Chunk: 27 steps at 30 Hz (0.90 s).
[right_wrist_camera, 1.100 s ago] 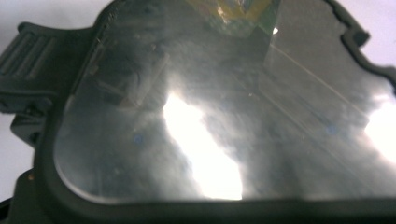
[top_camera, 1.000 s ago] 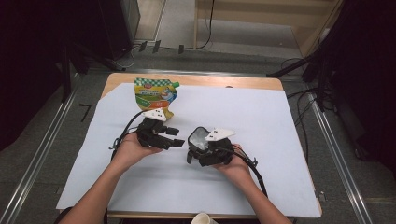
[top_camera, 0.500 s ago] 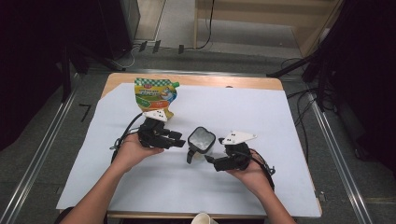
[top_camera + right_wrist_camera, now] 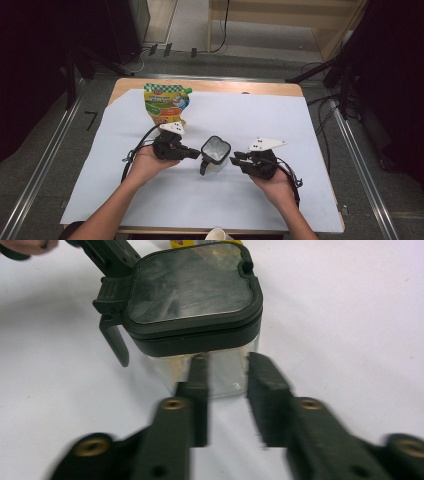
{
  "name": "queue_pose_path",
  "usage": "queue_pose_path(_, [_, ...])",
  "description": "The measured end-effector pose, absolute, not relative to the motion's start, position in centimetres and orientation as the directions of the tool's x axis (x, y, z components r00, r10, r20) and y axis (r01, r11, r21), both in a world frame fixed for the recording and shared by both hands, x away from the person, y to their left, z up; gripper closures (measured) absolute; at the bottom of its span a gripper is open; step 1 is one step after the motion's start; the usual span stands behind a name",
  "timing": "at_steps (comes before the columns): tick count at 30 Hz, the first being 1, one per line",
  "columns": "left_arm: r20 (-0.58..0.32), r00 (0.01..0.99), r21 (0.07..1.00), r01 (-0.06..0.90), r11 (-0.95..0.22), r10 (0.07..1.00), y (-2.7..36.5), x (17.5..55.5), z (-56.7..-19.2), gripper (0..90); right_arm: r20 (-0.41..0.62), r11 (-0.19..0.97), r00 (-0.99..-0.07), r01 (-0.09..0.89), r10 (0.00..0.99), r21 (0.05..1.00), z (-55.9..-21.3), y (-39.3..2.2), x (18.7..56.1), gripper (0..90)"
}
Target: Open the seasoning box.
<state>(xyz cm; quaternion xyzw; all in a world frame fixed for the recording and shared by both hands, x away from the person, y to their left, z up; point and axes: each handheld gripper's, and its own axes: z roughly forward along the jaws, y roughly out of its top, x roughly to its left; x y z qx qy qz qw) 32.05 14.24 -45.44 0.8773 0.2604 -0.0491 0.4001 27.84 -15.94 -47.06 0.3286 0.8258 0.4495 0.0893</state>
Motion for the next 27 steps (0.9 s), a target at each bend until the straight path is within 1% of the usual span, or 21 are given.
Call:
queue_pose_path(1, [-0.298,0.859,0.676,0.498,-0.543,0.416,14.2,32.0,-45.6,90.0,0.161,0.375,-0.768,0.47,0.619,0.799,-47.1,-16.0,27.9,84.3])
queue_pose_path(3, [-0.3,0.858,0.675,0.499,-0.544,0.416,14.1,32.0,-45.7,90.0,0.172,0.376,-0.76,0.488,0.626,0.788,-47.1,-15.9,27.9,90.0])
queue_pose_path(17, [-0.324,0.869,0.657,0.492,-0.571,0.375,13.2,31.6,-46.4,90.0,0.179,0.394,-0.769,0.495,0.614,0.774,-47.6,-14.7,28.1,90.0])
queue_pose_path(19, [-0.313,0.871,0.659,0.485,-0.574,0.378,13.0,31.5,-46.4,90.0,0.176,0.398,-0.768,0.496,0.616,0.772,-47.6,-14.6,28.1,90.0])
queue_pose_path(27, [-0.325,0.87,0.674,0.488,-0.555,0.37,12.9,31.2,-46.2,90.0,0.191,0.382,-0.753,0.514,0.63,0.768,-47.6,-14.8,28.3,90.0])
